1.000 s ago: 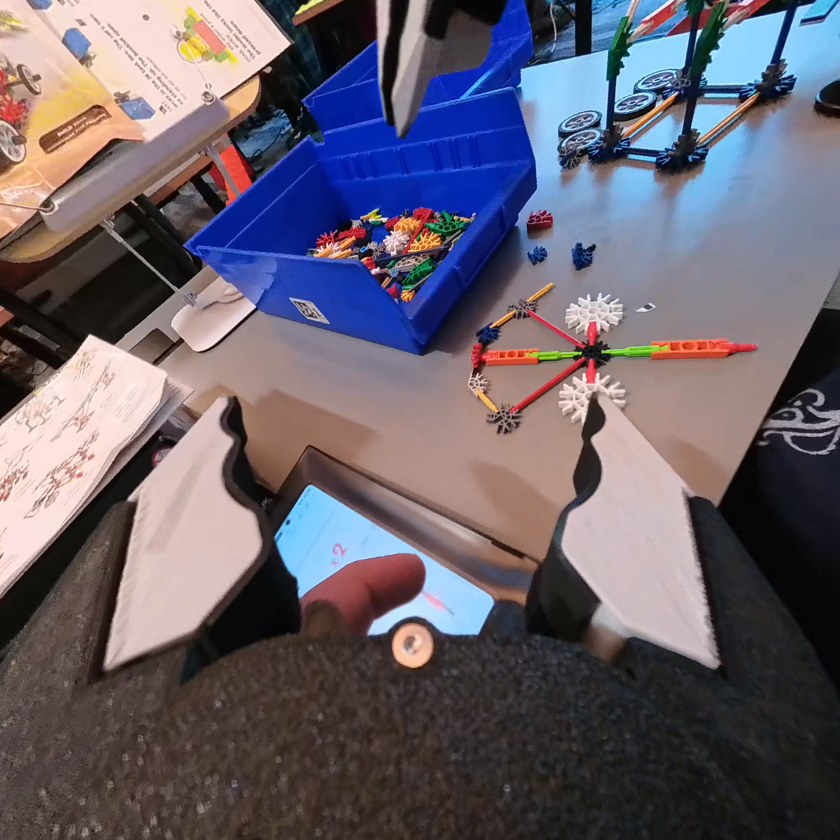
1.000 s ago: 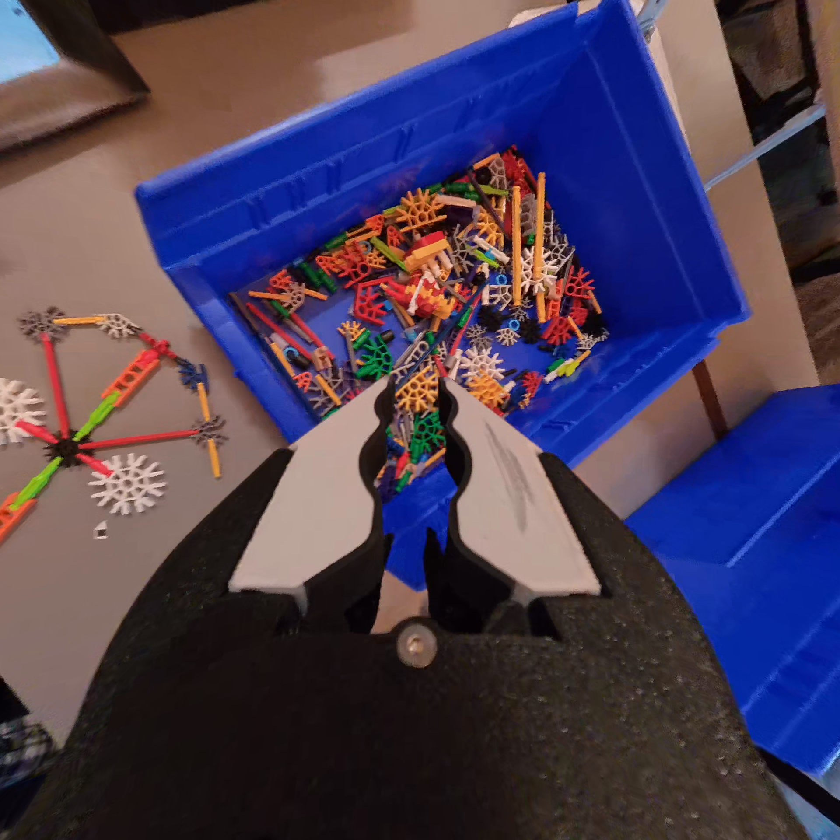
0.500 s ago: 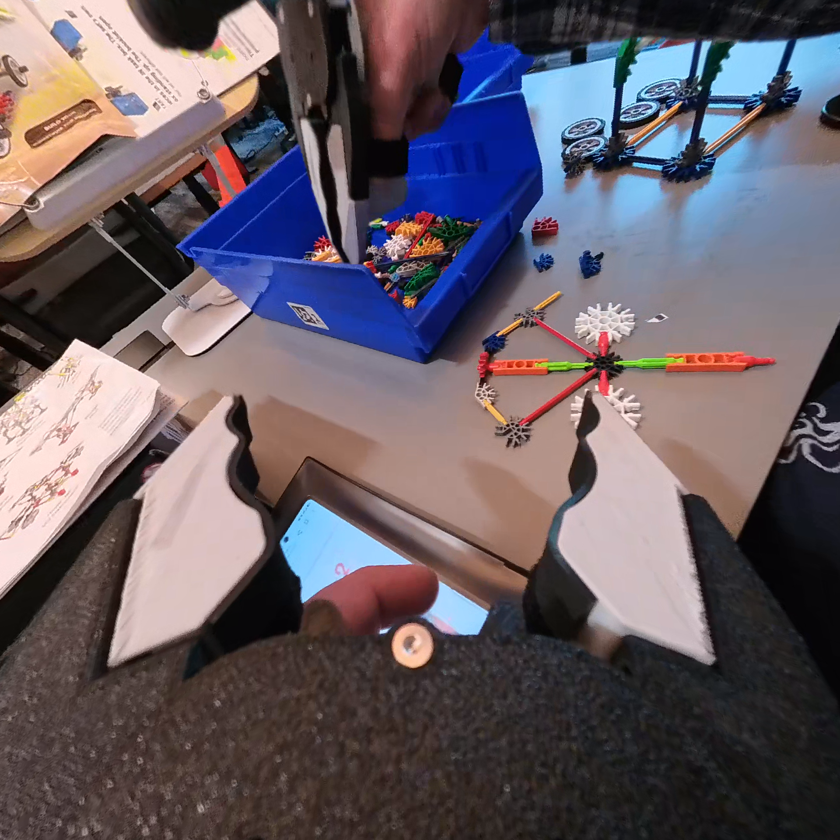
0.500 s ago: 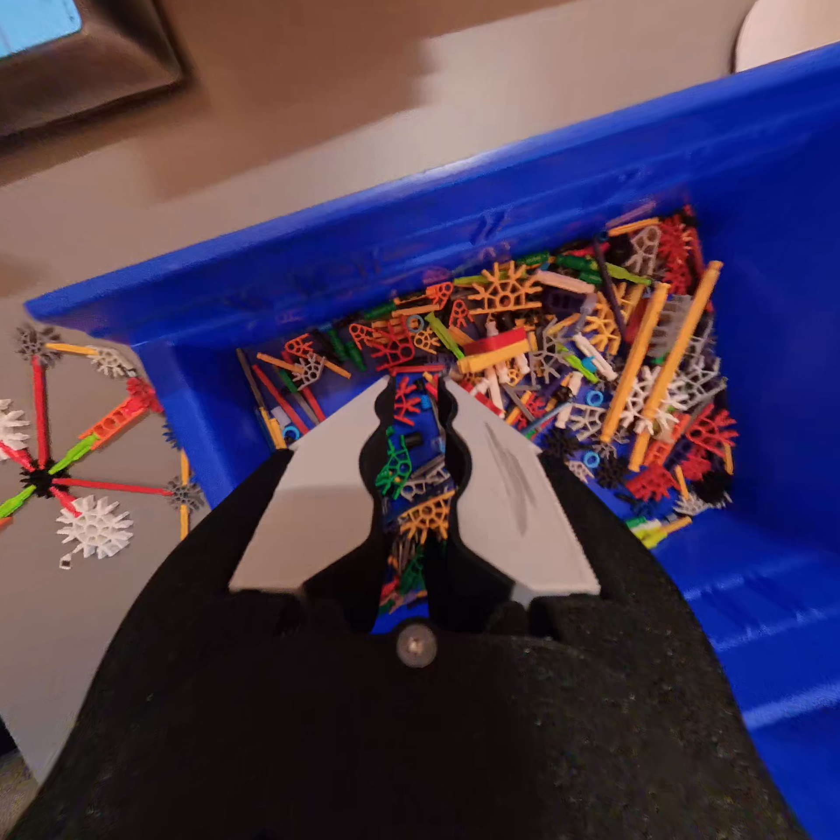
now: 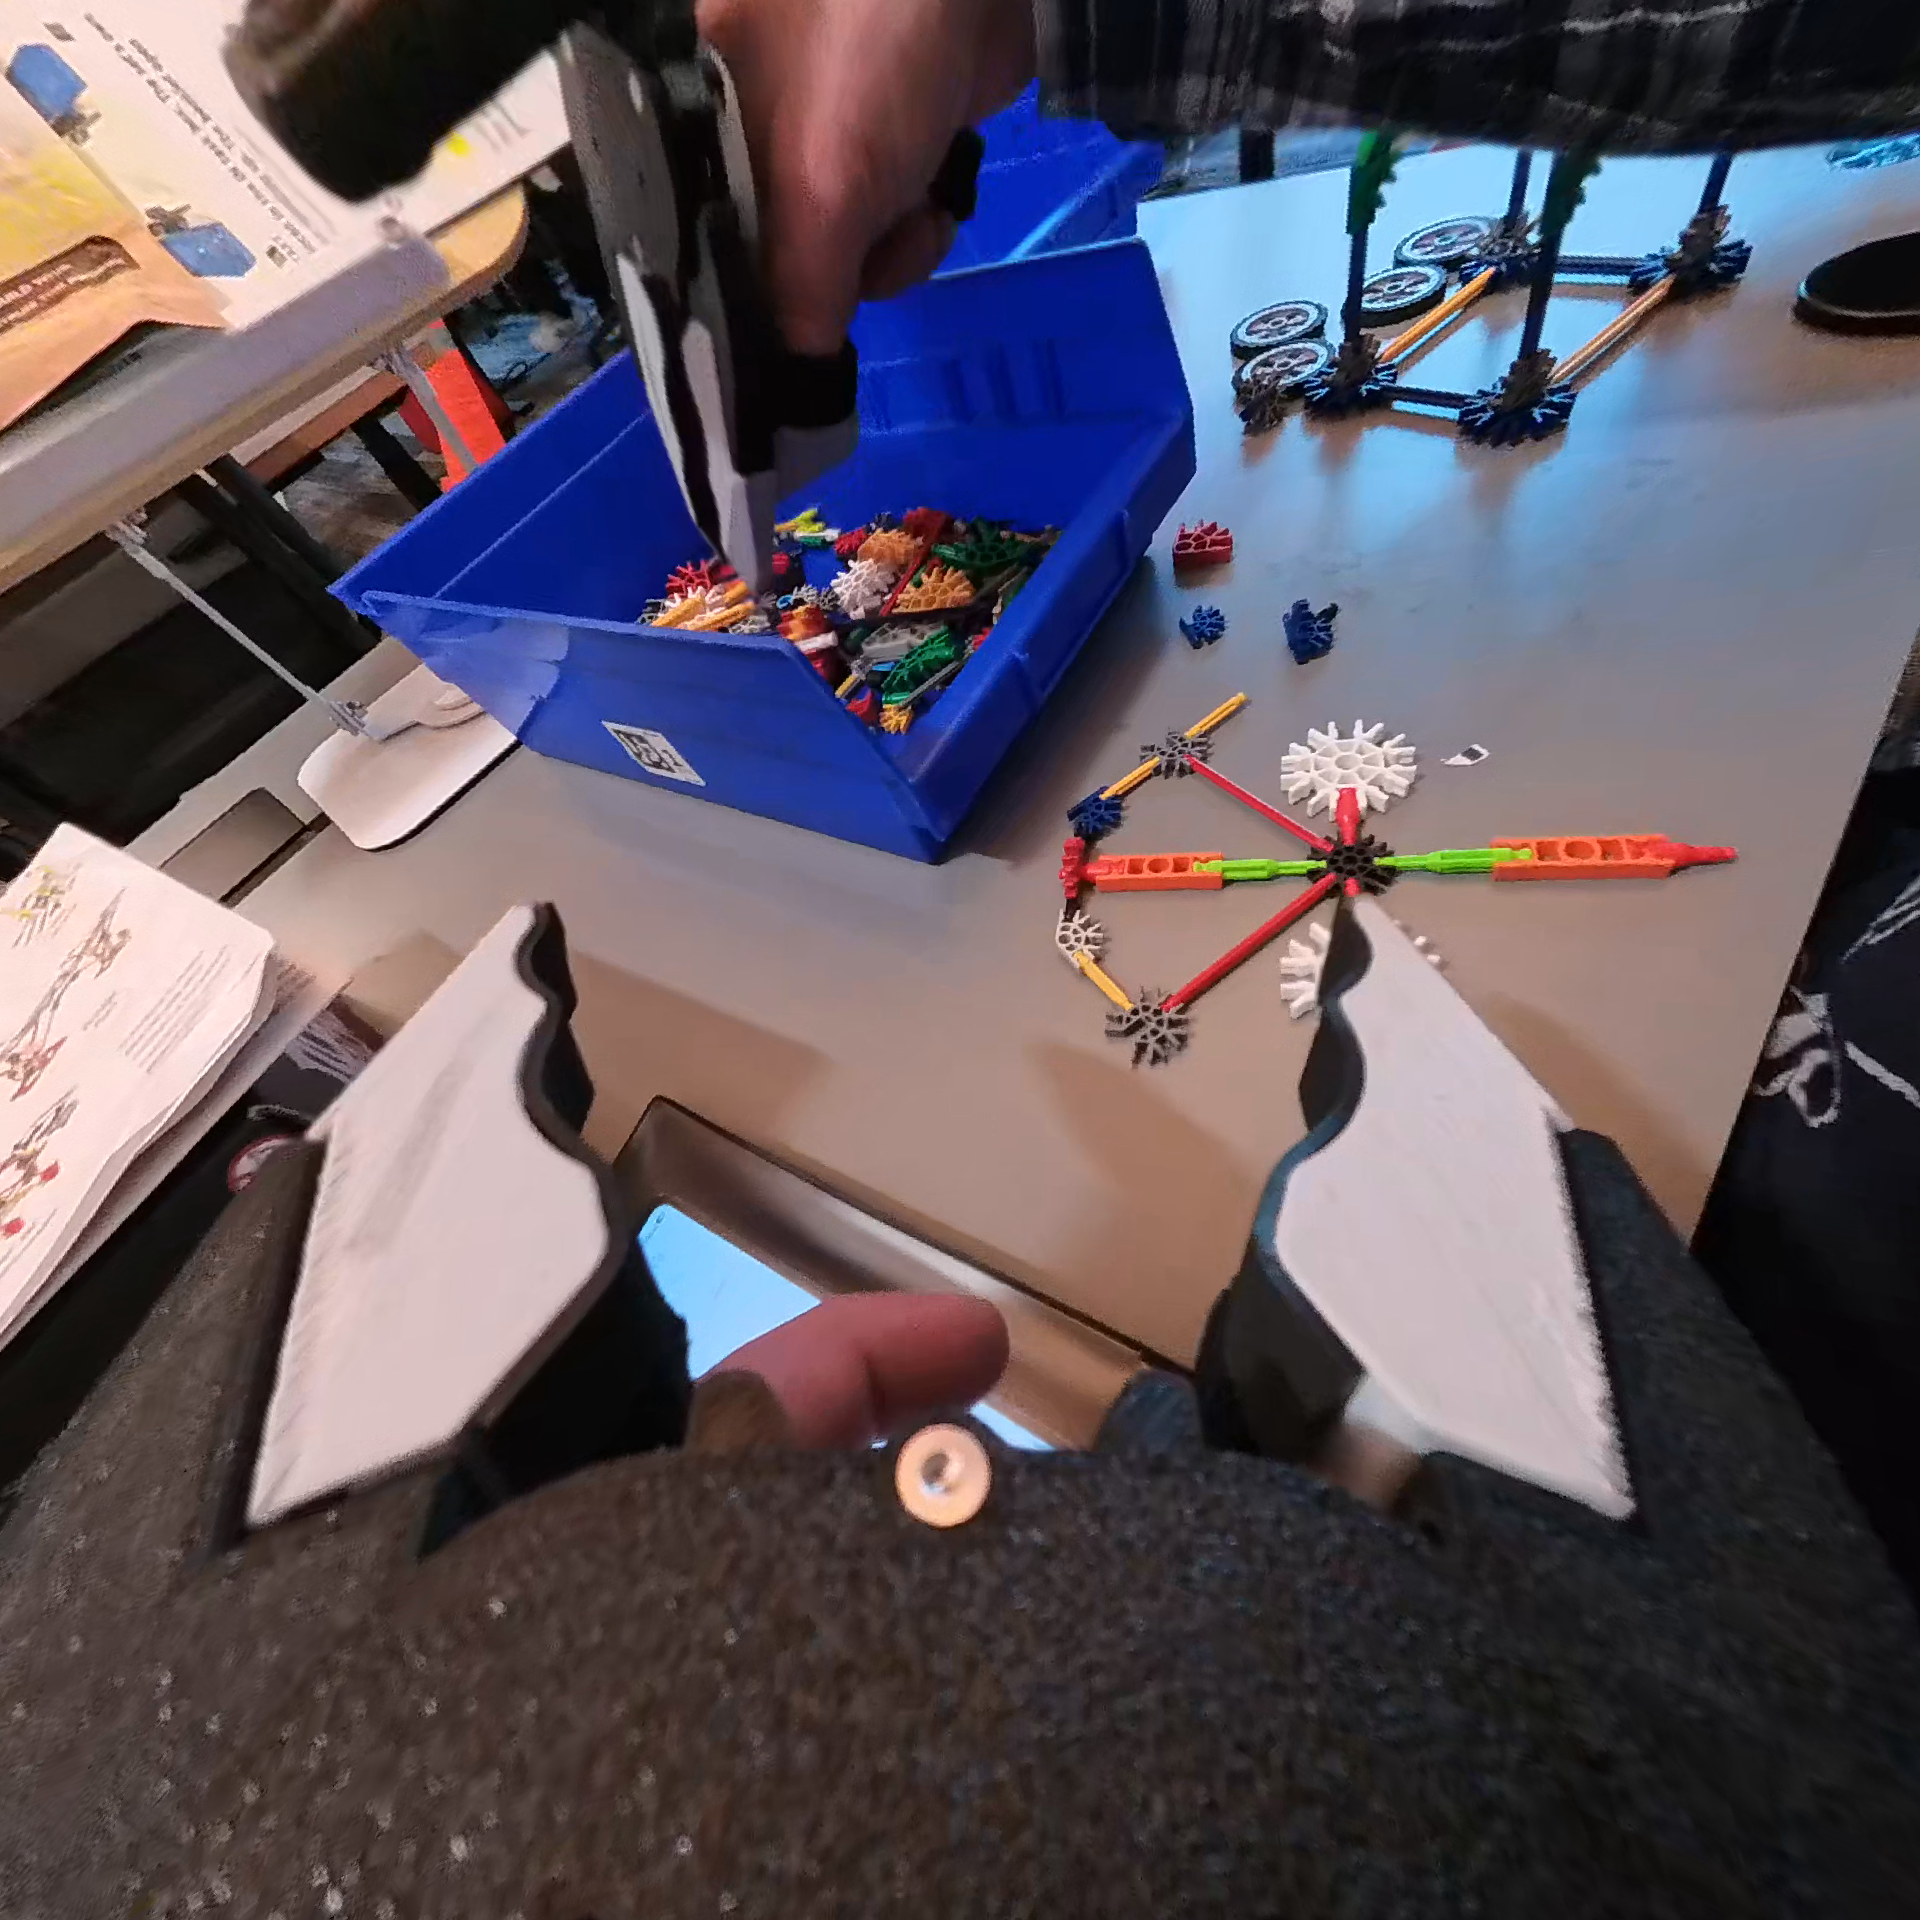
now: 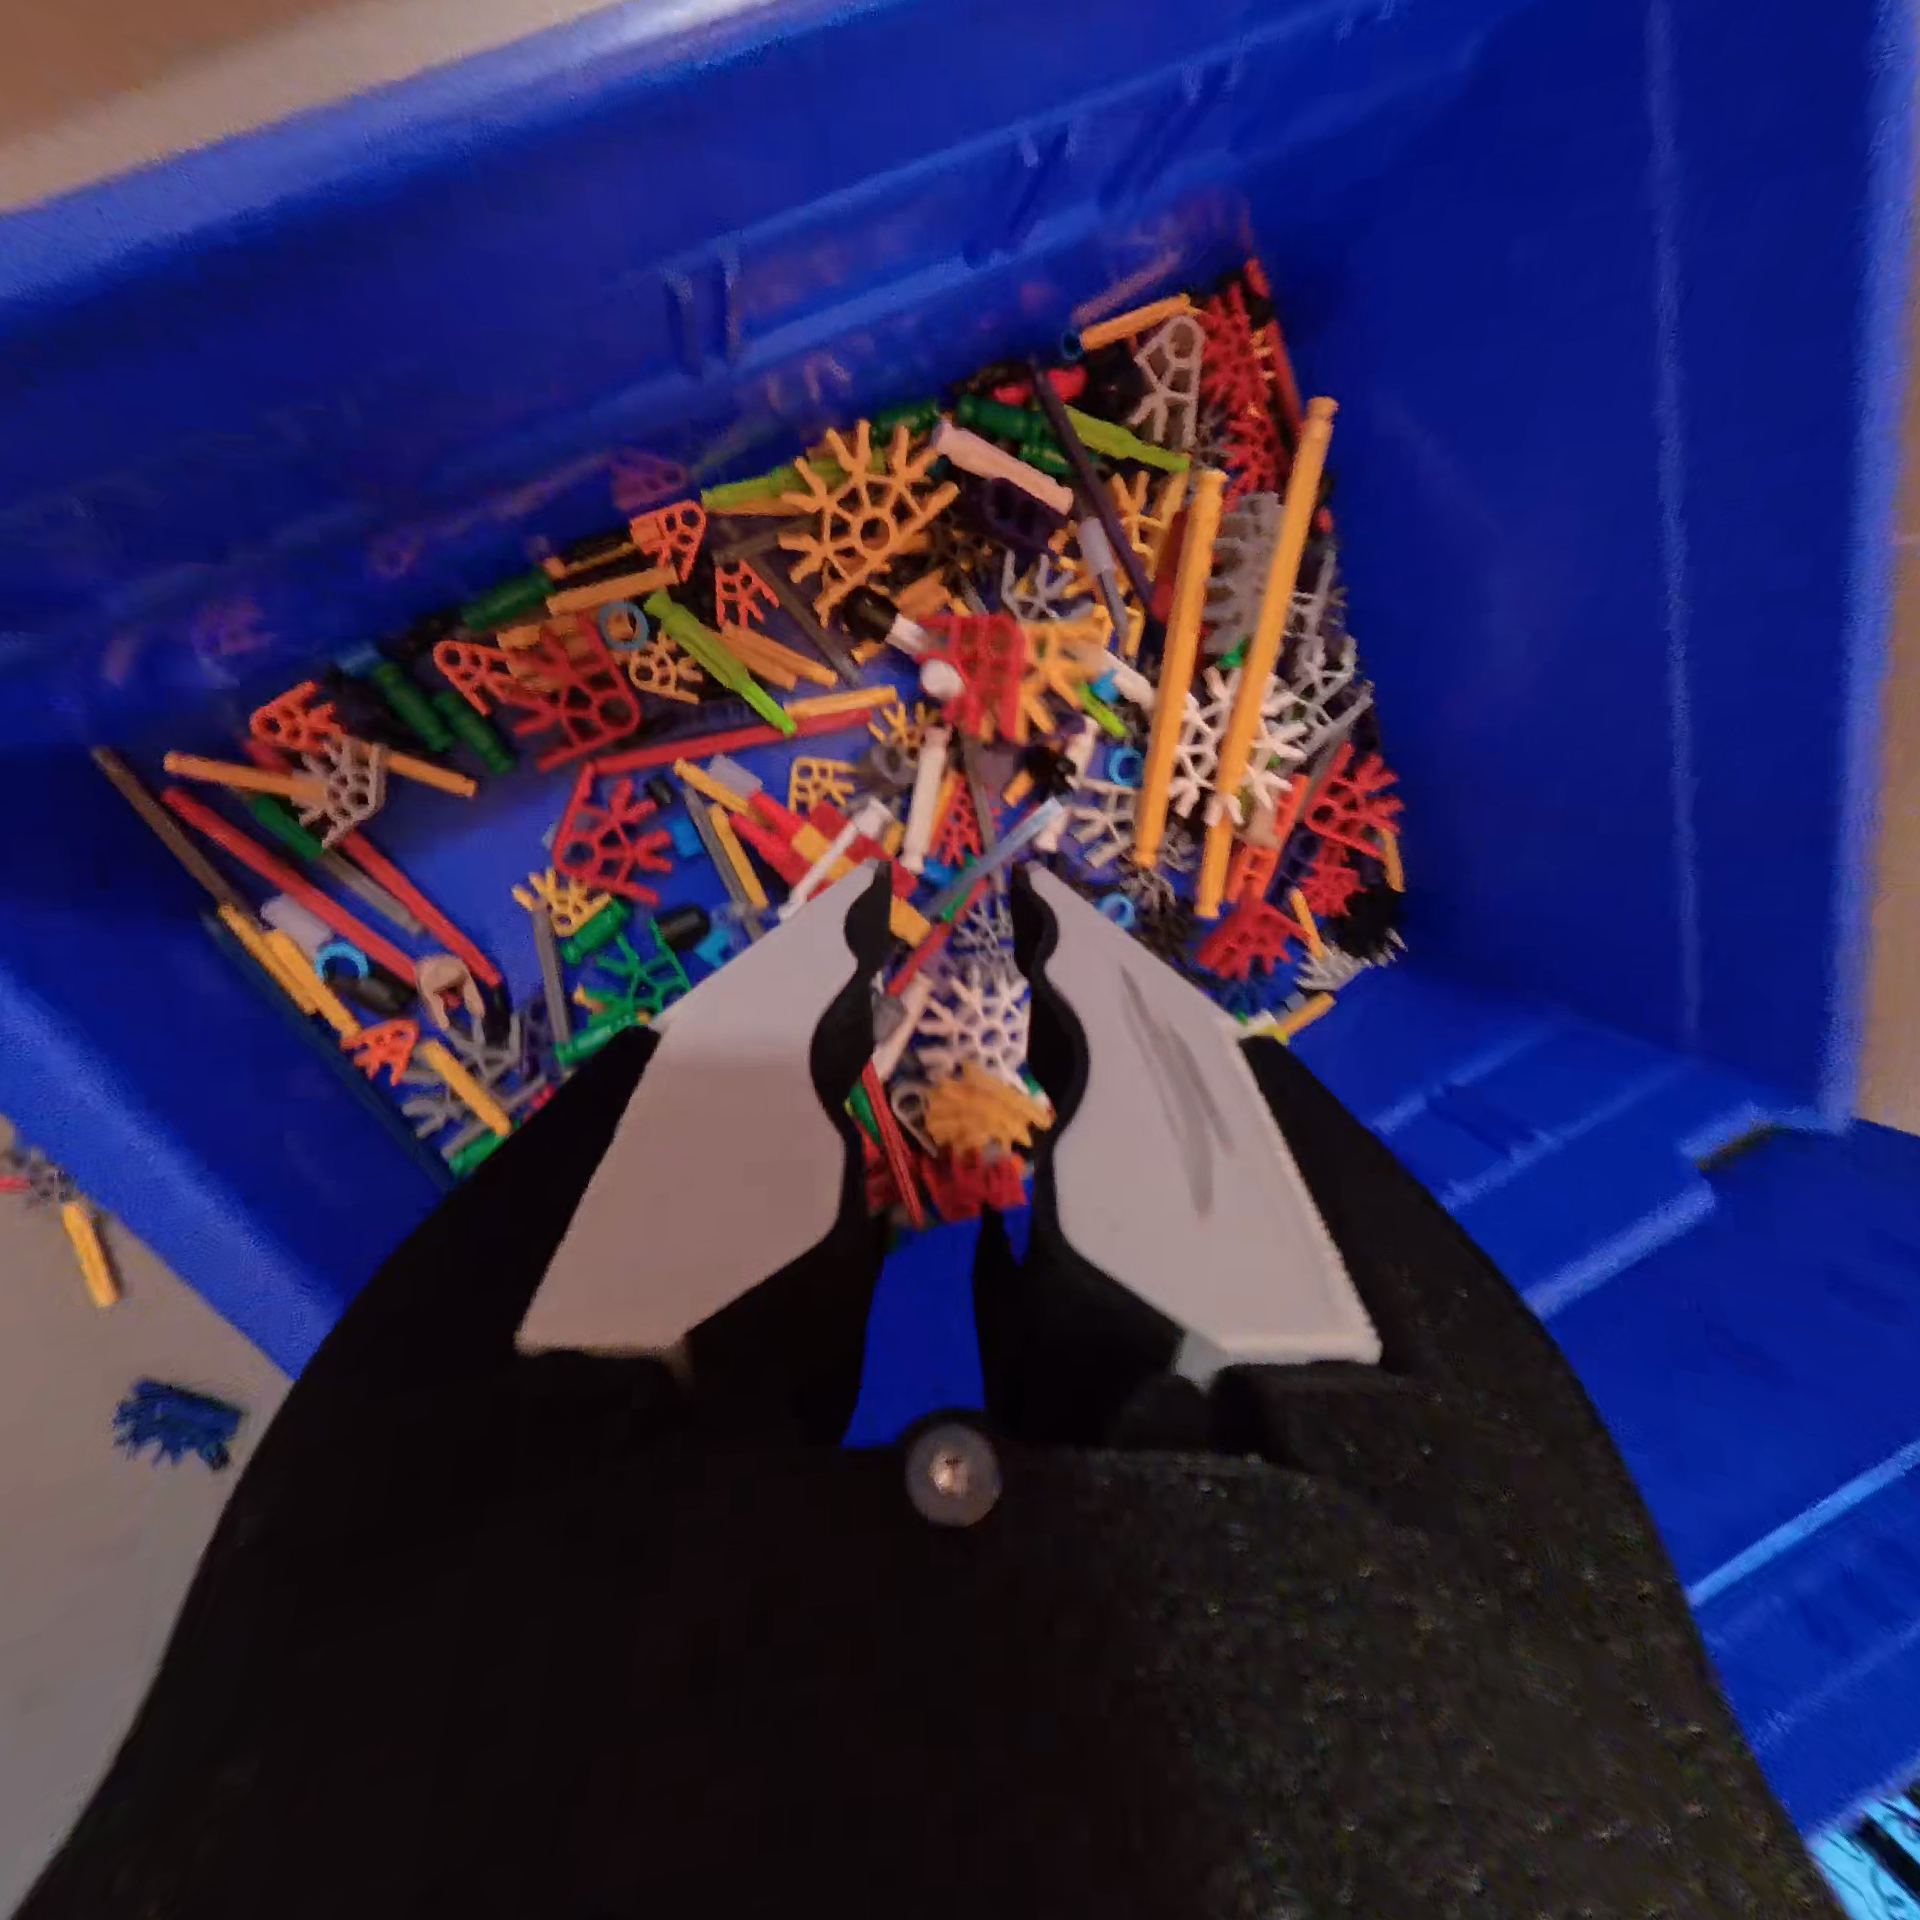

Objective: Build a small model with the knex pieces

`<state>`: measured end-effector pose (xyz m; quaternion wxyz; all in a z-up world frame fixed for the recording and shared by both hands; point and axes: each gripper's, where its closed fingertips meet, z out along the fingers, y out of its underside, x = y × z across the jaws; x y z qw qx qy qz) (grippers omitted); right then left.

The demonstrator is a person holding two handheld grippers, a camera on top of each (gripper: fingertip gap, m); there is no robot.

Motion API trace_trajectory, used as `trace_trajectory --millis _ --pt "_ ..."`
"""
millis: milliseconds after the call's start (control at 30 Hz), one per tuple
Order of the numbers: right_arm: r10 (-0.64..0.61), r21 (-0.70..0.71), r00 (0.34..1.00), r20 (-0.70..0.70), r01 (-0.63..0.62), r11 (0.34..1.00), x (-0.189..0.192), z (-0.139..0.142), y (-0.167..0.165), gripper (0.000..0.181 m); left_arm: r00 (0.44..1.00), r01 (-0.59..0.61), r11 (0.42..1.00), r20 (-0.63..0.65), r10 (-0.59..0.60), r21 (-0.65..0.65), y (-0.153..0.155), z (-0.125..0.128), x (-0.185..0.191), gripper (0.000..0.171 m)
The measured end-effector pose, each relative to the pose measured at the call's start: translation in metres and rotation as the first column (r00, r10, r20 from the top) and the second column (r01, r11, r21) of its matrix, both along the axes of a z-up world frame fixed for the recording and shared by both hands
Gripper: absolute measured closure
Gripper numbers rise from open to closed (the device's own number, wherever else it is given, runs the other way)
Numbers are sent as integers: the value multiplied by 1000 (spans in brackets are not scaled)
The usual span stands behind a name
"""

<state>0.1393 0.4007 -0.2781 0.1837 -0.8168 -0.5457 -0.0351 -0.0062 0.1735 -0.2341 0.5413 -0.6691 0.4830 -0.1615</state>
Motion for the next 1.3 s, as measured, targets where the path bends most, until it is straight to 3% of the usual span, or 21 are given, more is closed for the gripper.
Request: trace_trajectory --millis 167,333,433,567,733,867,1033,1300 --pt "27 -8 999 -31 -27 1000 12 31 -30 156 999 33 999 -4 -33 -9 -5 -3 11 33" --pt "141 -15 980 -142 -145 989 1 58 -110 158 997 79 997 17 -79 -24 -16 0 26 36" --pt "153 -40 974 -167 -162 986 4 54 -154 158 991 128 991 36 -127 -32 -29 3 41 37" --pt "68 -89 986 -154 -83 993 19 21 -186 158 980 196 980 40 -195 -22 -50 8 63 37" --pt "-115 -74 974 -194 103 992 38 -18 -190 158 965 250 968 85 -247 -31 -75 15 91 40" --pt "-178 -60 959 -221 169 984 42 -37 -190 157 956 286 957 80 -282 -43 -92 9 110 40" --pt "-255 -37 930 -266 255 966 47 -47 -178 154 950 305 952 85 -300 -42 -103 7 122 40" --pt "-269 -61 924 -272 263 963 42 -49 -180 165 942 325 944 102 -319 -49 -111 8 131 41"
